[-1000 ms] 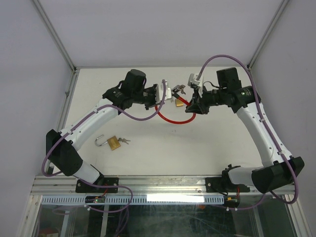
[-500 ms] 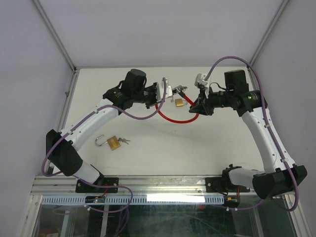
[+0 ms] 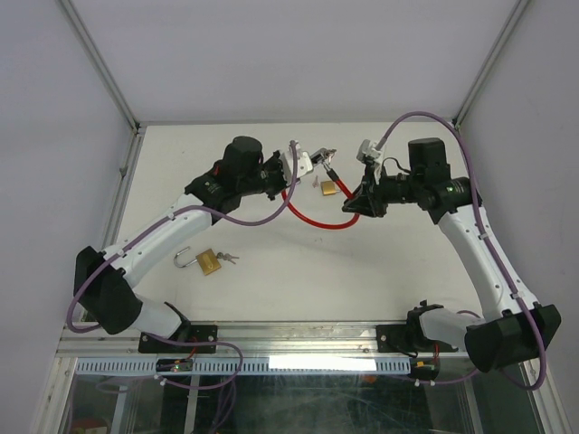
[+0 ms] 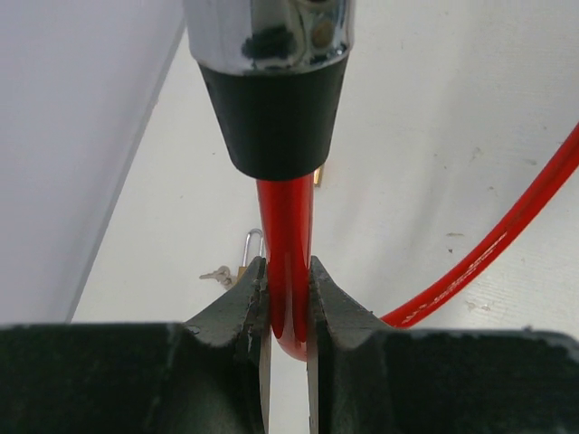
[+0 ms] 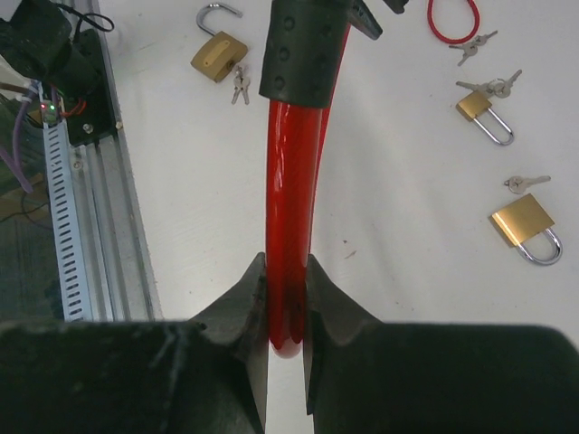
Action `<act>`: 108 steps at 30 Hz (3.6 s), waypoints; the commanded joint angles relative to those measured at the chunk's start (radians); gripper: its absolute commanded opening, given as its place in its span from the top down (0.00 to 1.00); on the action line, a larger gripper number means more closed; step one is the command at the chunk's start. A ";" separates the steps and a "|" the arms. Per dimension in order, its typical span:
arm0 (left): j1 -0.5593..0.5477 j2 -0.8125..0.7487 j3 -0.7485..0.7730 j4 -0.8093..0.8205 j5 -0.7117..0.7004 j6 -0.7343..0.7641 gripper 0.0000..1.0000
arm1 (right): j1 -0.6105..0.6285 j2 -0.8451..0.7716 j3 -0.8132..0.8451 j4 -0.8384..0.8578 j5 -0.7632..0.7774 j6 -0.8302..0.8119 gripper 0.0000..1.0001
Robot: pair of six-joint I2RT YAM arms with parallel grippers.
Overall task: Lock with the key
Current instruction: Lock the lock.
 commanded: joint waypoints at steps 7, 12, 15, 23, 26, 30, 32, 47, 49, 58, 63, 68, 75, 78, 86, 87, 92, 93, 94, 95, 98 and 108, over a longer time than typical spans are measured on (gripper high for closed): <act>-0.111 -0.181 -0.224 0.518 -0.348 -0.172 1.00 | -0.003 -0.086 -0.088 0.292 -0.246 0.328 1.00; -0.168 -0.208 -0.326 0.726 -0.487 -0.228 1.00 | 0.052 -0.145 -0.221 0.633 -0.260 0.662 1.00; -0.182 -0.221 -0.375 0.838 -0.529 -0.267 1.00 | 0.128 -0.169 -0.284 0.781 -0.224 0.790 1.00; -0.190 -0.201 -0.417 0.982 -0.554 -0.336 1.00 | 0.222 -0.147 -0.344 1.028 -0.145 0.993 1.00; -0.199 -0.182 -0.404 0.982 -0.550 -0.344 1.00 | 0.256 -0.119 -0.317 1.030 -0.106 1.013 1.00; -0.213 -0.166 -0.390 0.982 -0.556 -0.346 1.00 | 0.281 -0.083 -0.288 1.027 -0.090 1.027 1.00; -0.219 -0.161 -0.389 0.981 -0.557 -0.351 1.00 | 0.293 -0.082 -0.283 1.032 -0.081 1.028 1.00; -0.241 -0.160 -0.397 0.996 -0.582 -0.345 1.00 | 0.273 -0.119 -0.282 1.014 0.059 1.069 1.00; -0.241 -0.162 -0.396 0.995 -0.587 -0.346 1.00 | 0.272 -0.123 -0.286 1.014 0.056 1.070 1.00; -0.241 -0.165 -0.393 0.996 -0.615 -0.348 1.00 | 0.267 -0.152 -0.301 1.000 0.028 1.074 1.00; -0.241 -0.167 -0.394 0.998 -0.609 -0.348 1.00 | 0.263 -0.148 -0.308 0.999 0.034 1.076 1.00; -0.242 -0.165 -0.397 0.995 -0.609 -0.351 1.00 | 0.265 -0.140 -0.307 0.999 -0.001 1.083 1.00; -0.242 -0.150 -0.386 0.987 -0.603 -0.361 1.00 | 0.274 -0.119 -0.319 0.992 -0.019 1.083 1.00; -0.241 -0.149 -0.383 0.987 -0.603 -0.360 1.00 | 0.277 -0.119 -0.323 0.991 -0.018 1.083 1.00; -0.241 -0.139 -0.375 0.977 -0.594 -0.359 1.00 | 0.285 -0.111 -0.312 0.988 -0.026 1.085 1.00; -0.242 -0.138 -0.374 0.976 -0.593 -0.360 1.00 | 0.289 -0.109 -0.311 0.986 -0.027 1.085 1.00; -0.241 -0.134 -0.369 0.970 -0.584 -0.362 1.00 | 0.298 -0.101 -0.312 0.983 -0.027 1.085 1.00; -0.241 -0.134 -0.370 0.968 -0.581 -0.362 1.00 | 0.297 -0.101 -0.310 0.980 -0.027 1.085 1.00; -0.241 -0.133 -0.370 0.966 -0.579 -0.362 1.00 | 0.298 -0.101 -0.307 0.979 -0.027 1.085 1.00; -0.241 -0.132 -0.370 0.966 -0.578 -0.365 1.00 | 0.298 -0.103 -0.304 0.978 -0.027 1.085 1.00; -0.241 -0.134 -0.375 0.966 -0.574 -0.365 1.00 | 0.291 -0.112 -0.305 0.978 -0.027 1.085 1.00; -0.241 -0.134 -0.387 0.966 -0.565 -0.361 1.00 | 0.259 -0.113 -0.307 1.018 0.008 1.138 1.00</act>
